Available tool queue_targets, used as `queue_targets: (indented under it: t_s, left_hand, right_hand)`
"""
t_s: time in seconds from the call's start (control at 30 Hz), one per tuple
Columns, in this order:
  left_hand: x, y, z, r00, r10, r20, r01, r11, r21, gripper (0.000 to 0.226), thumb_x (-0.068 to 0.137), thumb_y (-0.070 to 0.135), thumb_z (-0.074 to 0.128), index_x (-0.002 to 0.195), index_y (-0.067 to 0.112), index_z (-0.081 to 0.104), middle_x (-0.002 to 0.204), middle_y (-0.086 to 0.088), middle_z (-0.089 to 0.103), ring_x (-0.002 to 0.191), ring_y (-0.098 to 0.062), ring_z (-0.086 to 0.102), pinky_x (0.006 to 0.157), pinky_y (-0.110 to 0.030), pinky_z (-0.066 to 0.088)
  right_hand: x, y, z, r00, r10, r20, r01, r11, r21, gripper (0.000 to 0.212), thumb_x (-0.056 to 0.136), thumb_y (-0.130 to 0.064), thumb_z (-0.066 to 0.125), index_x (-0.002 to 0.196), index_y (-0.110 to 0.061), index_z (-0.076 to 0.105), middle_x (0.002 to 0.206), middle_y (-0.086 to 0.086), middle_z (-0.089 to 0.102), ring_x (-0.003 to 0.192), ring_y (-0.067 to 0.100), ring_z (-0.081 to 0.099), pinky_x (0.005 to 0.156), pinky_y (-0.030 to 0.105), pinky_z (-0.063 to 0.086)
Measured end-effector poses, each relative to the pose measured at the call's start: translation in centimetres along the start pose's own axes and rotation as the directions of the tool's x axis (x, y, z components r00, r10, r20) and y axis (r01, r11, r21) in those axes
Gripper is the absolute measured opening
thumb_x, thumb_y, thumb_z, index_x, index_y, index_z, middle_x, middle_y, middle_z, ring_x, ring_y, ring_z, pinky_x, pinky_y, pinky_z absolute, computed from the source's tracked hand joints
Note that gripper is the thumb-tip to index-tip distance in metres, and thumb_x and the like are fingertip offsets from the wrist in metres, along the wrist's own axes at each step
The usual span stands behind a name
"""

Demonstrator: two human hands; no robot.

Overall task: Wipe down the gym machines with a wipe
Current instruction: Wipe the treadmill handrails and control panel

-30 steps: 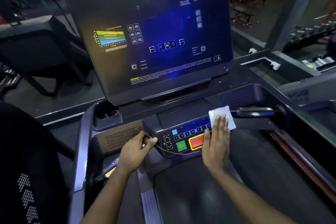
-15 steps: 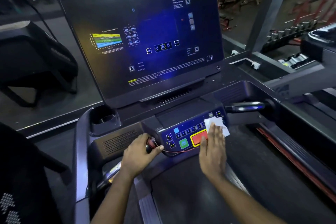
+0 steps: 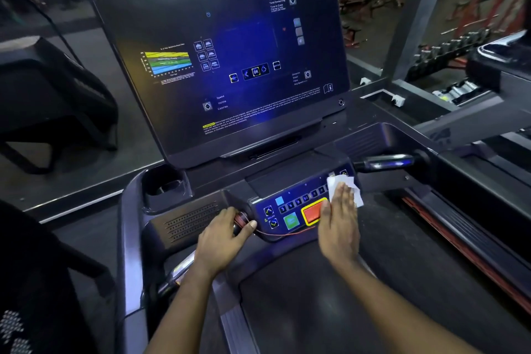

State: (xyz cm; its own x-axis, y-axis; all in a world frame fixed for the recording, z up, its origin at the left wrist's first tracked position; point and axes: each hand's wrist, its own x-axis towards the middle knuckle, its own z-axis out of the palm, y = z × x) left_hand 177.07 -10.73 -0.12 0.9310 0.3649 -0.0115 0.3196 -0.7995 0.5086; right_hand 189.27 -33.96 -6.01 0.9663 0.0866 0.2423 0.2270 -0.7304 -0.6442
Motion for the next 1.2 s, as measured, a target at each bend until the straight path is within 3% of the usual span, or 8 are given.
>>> queue_targets:
  t_s: [0.17,0.37,0.57,0.7,0.77,0.97,1.1,1.2]
  left_hand:
    - [0.1,-0.1,0.2,0.999,-0.03,0.035,0.03,1.0,0.001,0.031,0.101,0.055,0.042,0.094,0.025,0.046,0.102,0.009,0.058,0.103,-0.021,0.059,0.082,-0.041,0.044]
    - [0.1,-0.4,0.1,0.998,-0.04,0.05,0.042,0.999,-0.028,0.031,0.105,0.051,0.037,0.101,0.023,0.051,0.106,0.01,0.059,0.106,-0.022,0.059,0.086,-0.041,0.043]
    - [-0.1,-0.7,-0.1,0.997,-0.007,0.073,0.015,0.993,-0.116,0.03,0.106,0.046,0.037,0.11,0.026,0.058,0.112,0.01,0.06,0.106,-0.014,0.057,0.09,-0.037,0.042]
    - [0.5,-1.3,-0.8,0.999,-0.022,0.033,0.029,0.971,-0.236,0.026,0.108,0.035,0.04,0.1,0.018,0.058,0.103,0.001,0.062,0.099,-0.019,0.059,0.085,-0.026,0.043]
    - [0.1,-1.9,-1.0,0.999,-0.031,0.038,0.038,0.978,-0.206,0.027,0.108,0.033,0.04,0.093,0.017,0.056,0.099,-0.001,0.062,0.099,-0.023,0.059,0.086,-0.033,0.041]
    - [-1.9,-2.2,-0.8,0.998,-0.03,0.056,0.031,0.999,-0.017,0.033,0.107,0.044,0.037,0.104,0.017,0.056,0.107,-0.002,0.062,0.104,-0.024,0.059,0.083,-0.037,0.039]
    - [-1.9,-2.2,-1.0,0.998,-0.037,0.048,0.038,0.999,-0.019,0.037,0.106,0.049,0.035,0.108,0.019,0.056,0.113,-0.001,0.064,0.108,-0.026,0.06,0.088,-0.042,0.044]
    - [-2.0,-2.1,-1.0,0.998,-0.037,0.052,0.038,0.999,-0.029,0.033,0.107,0.047,0.036,0.109,0.021,0.057,0.114,0.001,0.065,0.109,-0.025,0.06,0.089,-0.041,0.044]
  right_hand:
    - [3.5,-3.3,0.1,0.984,0.177,-0.017,-0.175,0.98,0.097,0.076,0.103,-0.052,0.016,0.159,-0.001,0.007,0.168,0.016,0.003,0.157,0.024,-0.001,0.127,0.037,0.0]
    - [-2.1,-2.8,0.7,0.974,-0.219,0.057,0.224,0.971,-0.088,0.072,0.105,-0.049,0.019,0.158,-0.001,0.018,0.166,0.011,0.011,0.156,0.022,0.01,0.127,0.038,0.01]
    - [2.2,-4.2,0.0,0.988,0.155,0.021,-0.154,0.987,-0.039,0.083,0.098,-0.055,0.015,0.158,0.002,0.008,0.167,0.019,0.007,0.156,0.027,0.005,0.127,0.041,0.005]
    - [-3.4,-6.8,1.5,0.97,-0.228,0.088,0.234,0.97,-0.068,0.077,0.103,-0.053,0.022,0.159,0.0,0.016,0.167,0.014,0.01,0.156,0.025,0.008,0.127,0.042,0.012]
    - [-5.2,-6.1,1.4,0.936,-0.321,0.146,0.337,0.937,-0.096,0.072,0.105,-0.05,0.022,0.16,-0.005,0.014,0.168,0.008,0.006,0.157,0.019,0.005,0.127,0.036,0.007]
    - [-2.4,-8.6,2.2,1.0,0.016,0.024,-0.015,0.999,-0.03,0.081,0.1,-0.053,0.015,0.158,0.004,0.014,0.166,0.019,0.01,0.156,0.029,0.008,0.127,0.044,0.01]
    - [-8.3,-8.9,3.4,0.922,-0.344,0.179,0.361,0.93,-0.069,0.072,0.104,-0.047,0.026,0.16,-0.004,0.013,0.169,0.011,0.005,0.157,0.022,0.002,0.127,0.039,0.008]
    - [-9.5,-7.1,2.9,0.884,-0.41,0.224,0.43,0.902,-0.043,0.068,0.105,-0.043,0.029,0.161,-0.011,0.01,0.17,0.004,0.002,0.156,0.014,-0.002,0.126,0.038,0.009]
